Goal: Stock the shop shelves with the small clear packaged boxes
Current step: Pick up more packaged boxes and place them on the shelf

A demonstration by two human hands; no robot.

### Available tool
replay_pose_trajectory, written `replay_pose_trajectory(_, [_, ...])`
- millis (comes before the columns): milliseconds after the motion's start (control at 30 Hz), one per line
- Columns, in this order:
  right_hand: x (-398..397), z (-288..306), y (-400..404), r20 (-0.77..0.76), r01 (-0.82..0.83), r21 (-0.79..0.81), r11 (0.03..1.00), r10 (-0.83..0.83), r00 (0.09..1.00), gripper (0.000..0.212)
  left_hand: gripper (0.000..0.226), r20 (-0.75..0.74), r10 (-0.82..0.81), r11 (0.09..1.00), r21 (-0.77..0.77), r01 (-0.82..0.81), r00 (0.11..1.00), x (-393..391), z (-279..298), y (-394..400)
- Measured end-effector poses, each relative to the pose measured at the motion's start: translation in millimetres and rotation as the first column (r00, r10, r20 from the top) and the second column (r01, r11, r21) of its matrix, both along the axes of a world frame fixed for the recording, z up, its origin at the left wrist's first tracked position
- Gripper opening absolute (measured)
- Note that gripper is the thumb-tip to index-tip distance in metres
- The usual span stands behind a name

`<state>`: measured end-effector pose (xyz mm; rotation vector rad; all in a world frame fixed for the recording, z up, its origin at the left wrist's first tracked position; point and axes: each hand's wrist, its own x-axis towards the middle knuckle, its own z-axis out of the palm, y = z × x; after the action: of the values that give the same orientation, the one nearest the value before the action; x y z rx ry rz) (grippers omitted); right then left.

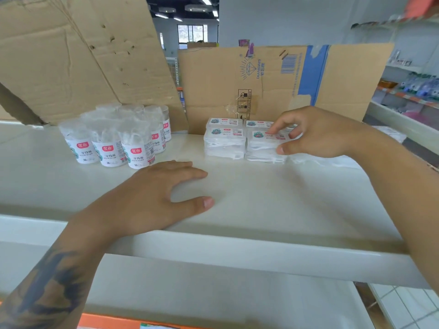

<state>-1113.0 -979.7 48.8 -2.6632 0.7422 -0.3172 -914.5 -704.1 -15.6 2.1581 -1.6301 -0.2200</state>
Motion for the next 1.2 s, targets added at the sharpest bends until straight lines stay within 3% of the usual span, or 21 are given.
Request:
replay_pose_trajectory(267, [1, 0, 10, 0.017, 0.020, -0.055, 0.998, -0.019, 1.000, 0.034, 0.076, 0.057, -0.009, 1.000, -0.011, 0.010, 0.998, -2, 5, -1])
replay_pose_trajectory(367, [-8, 14, 14, 0.113, 0.037, -0.004, 0.999, -0.036, 0.993, 0.025, 0.075, 0.194, -0.004, 1.000, -0.010, 0.006, 0.981, -4, 13, -5])
replay_pose_trajectory(467, [-36, 25, 9, 0.187, 0.148, -0.059, 0.987, -0.135, 0.973, 0.022, 0.080, 0.328, 0.021, 0.998, -0.067, 0.001, 0.945, -7, 27, -20])
replay_pose_trajectory(633, [-103, 11, -3, 0.098, 0.387, -0.128, 0.913, -0.377, 0.921, 0.019, 0.092, 0.431, 0.021, 1.000, 0.000, -0.023, 0.902, -28, 37, -61])
replay_pose_trajectory(700, [-119, 1, -5, 0.060, 0.433, -0.136, 0.891, -0.429, 0.901, 0.027, 0.087, 0.462, -0.018, 0.997, 0.074, -0.018, 0.887, -40, 36, -75])
replay_pose_trajectory(800, [-135, -13, -4, -0.117, 0.465, -0.195, 0.864, -0.491, 0.863, 0.046, 0.086, 0.478, -0.078, 0.991, 0.130, 0.018, 0.875, -60, 35, -94])
replay_pose_trajectory(933, [-141, -33, -6, -0.195, 0.430, -0.151, 0.890, -0.453, 0.870, 0.063, 0.085, 0.473, -0.121, 0.983, 0.180, 0.039, 0.873, -68, 27, -108])
replay_pose_trajectory(1200, [-139, -41, -9, -0.200, 0.414, -0.199, 0.889, -0.450, 0.870, 0.061, 0.085, 0.449, -0.121, 0.986, 0.158, 0.055, 0.885, -65, 22, -104])
